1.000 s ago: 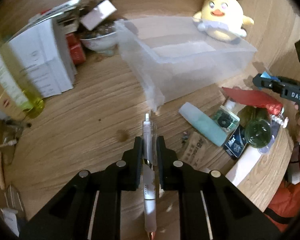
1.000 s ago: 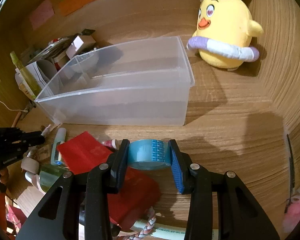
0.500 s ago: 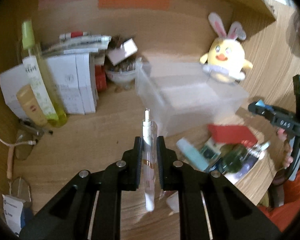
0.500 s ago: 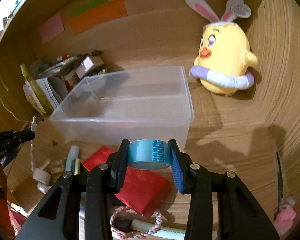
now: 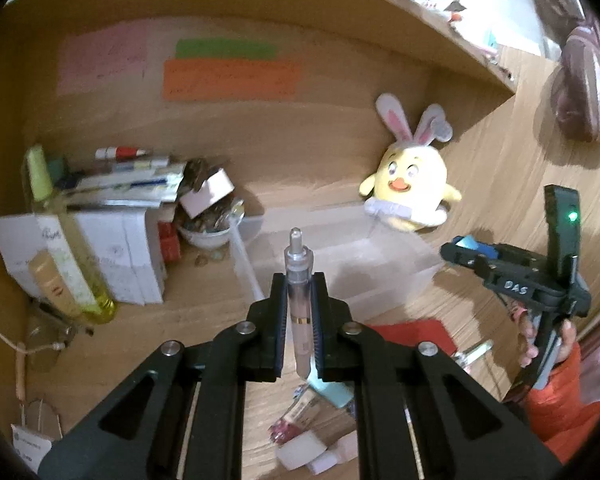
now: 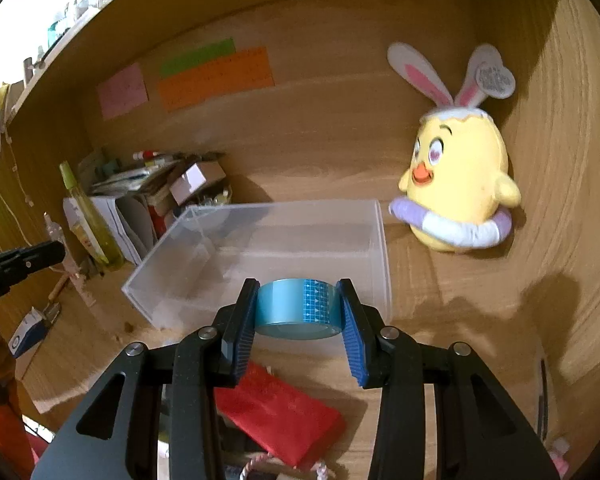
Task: Organize objects
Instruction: 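Carry the blue tape roll and white pen into the clear box and release both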
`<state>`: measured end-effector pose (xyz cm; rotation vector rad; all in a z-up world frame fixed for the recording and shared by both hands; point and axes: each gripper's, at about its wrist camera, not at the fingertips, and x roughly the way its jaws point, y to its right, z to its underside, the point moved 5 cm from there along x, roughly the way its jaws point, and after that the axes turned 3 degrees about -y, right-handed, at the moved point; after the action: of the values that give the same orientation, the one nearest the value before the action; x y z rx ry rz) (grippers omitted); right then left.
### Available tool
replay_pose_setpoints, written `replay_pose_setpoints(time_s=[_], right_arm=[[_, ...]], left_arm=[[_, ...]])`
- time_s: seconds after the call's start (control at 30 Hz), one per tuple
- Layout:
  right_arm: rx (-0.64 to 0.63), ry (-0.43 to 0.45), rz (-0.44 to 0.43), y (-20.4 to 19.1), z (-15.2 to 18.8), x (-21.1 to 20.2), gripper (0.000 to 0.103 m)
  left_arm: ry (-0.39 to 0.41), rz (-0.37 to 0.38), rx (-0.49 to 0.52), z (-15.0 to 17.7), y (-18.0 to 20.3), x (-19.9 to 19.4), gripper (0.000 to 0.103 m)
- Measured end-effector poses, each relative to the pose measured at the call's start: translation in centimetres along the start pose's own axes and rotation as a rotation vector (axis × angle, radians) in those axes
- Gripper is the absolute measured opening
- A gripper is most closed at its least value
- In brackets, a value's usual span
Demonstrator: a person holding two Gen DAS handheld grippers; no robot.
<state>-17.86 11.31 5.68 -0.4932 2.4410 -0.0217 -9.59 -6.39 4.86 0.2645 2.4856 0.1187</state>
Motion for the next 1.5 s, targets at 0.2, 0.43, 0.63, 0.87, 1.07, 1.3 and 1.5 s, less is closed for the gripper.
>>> replay_pose_setpoints(time_s=[0.2,0.43,0.63,0.87,1.07,1.3,1.5], right_arm=[[-0.019,0.021,0.000,-0.1,-1.7,0.7,0.036],[-0.043,0.012,0.006,-0.1,-3.0,2.2,0.036],[-0.066,-0.024,0.020,0.0,-3.2,4.3,0.036],[-0.087,-0.093,0.028,0.3,-2.2,7.3,0.036],[-0.104,-0.152,0.030,0.4,-1.0,9.6,0.036],[-0.120,-0.196,0.022,0.3,-0.5,11.1,0.036],[-0.144,-0.210,0.028,-0.2,-0.2,11.8,0.036]], left_arm=[[0.033,0.009,0.011,-2.2,1.2,-0.1,0.010],[0.048,-0.027,0.012,-4.3,1.8,1.6,0.010],[0.014,-0.064,-0.004,-4.7,1.1,4.5,0.010],[-0.061,-0.067,-0.017,-4.1,0.4,7.9,0.010],[-0.144,-0.063,-0.026,-3.1,-0.1,10.7,0.010],[-0.208,-0.054,-0.035,-2.9,-0.4,13.2,0.010],[-0.266,-0.055,-0.045,-2.7,-0.6,15.9,0.010]])
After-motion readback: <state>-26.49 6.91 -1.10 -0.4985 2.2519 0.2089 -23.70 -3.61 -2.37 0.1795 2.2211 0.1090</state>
